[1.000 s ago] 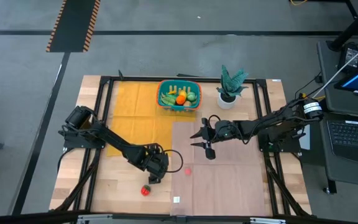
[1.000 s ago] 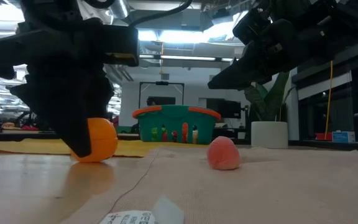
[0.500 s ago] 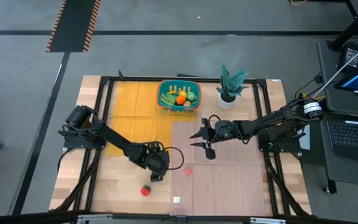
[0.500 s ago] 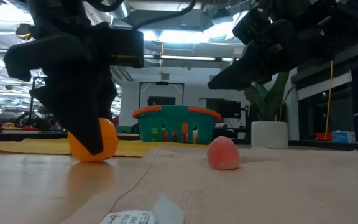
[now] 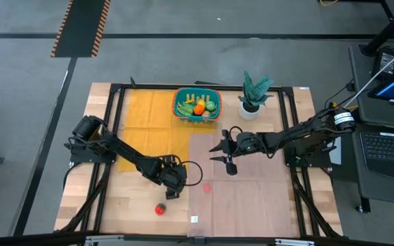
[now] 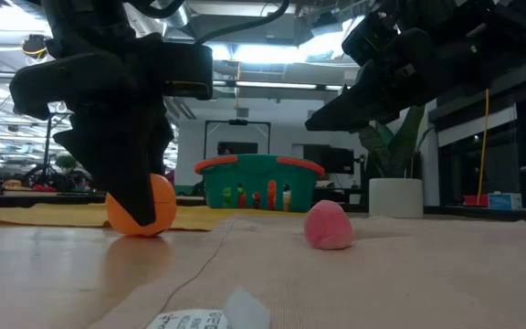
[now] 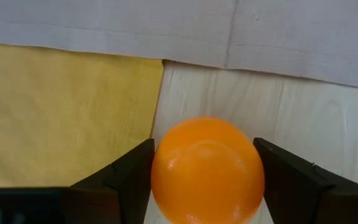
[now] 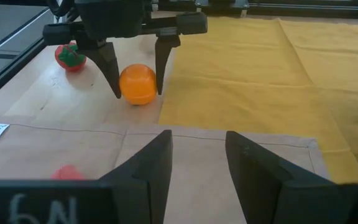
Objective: Pick and placing Produce into tupperware
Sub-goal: Put the orange into the blue basket
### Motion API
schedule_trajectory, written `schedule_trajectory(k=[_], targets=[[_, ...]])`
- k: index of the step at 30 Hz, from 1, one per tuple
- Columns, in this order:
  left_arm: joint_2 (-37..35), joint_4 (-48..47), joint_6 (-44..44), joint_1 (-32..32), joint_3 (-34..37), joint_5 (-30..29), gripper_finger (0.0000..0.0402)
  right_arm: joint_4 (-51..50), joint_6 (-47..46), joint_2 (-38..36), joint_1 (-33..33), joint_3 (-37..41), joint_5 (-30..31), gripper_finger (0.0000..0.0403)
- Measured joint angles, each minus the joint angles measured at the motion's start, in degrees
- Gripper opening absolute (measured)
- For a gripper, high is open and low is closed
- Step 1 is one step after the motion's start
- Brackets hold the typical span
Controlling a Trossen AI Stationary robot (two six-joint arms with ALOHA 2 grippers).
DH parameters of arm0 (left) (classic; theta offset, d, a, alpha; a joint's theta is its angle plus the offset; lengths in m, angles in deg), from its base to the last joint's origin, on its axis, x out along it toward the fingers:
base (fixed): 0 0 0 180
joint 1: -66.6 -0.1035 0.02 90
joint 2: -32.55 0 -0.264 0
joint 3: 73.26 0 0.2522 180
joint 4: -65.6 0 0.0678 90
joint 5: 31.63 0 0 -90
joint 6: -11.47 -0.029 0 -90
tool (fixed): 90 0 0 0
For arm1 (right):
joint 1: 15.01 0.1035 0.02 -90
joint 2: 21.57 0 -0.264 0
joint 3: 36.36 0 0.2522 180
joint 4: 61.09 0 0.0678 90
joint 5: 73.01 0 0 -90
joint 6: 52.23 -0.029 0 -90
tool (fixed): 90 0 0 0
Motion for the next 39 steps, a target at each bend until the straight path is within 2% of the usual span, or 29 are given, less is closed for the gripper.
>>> schedule_trajectory(k=[10,19,24,27,31,36,39], targets=[[-0.62,-1.50,-3.53,0.07,-0.02,0.07,0.0238,0.00,-0.02,0.01,0.00,0.00,0.00,0.0152],[-6.31,-3.97,-8.01,0.07,-0.02,-1.03,0.0238,0.06,-0.78,0.01,0.00,0.01,0.00,0.0152],[-8.51,-2.27,-8.45,0.93,2.15,-4.61,0.0238,9.99,-1.33,0.03,0.48,5.36,-0.65,0.0152],[-10.31,1.58,-8.17,1.16,6.02,-5.05,0.0238,20.28,-1.42,0.03,0.79,10.11,-0.68,0.0152],[-14.15,9.99,-7.17,0.85,12.94,-4.92,0.0238,27.13,-2.47,0.03,0.81,14.31,-0.67,0.0152],[-21.41,19.03,-8.21,0.74,20.52,-5.71,0.0238,28.68,-4.13,0.03,0.81,15.12,-0.61,0.0152],[-25.88,28.12,-10.88,0.74,25.92,-5.99,0.0238,28.58,-4.05,0.03,0.81,14.90,-0.59,0.0152]])
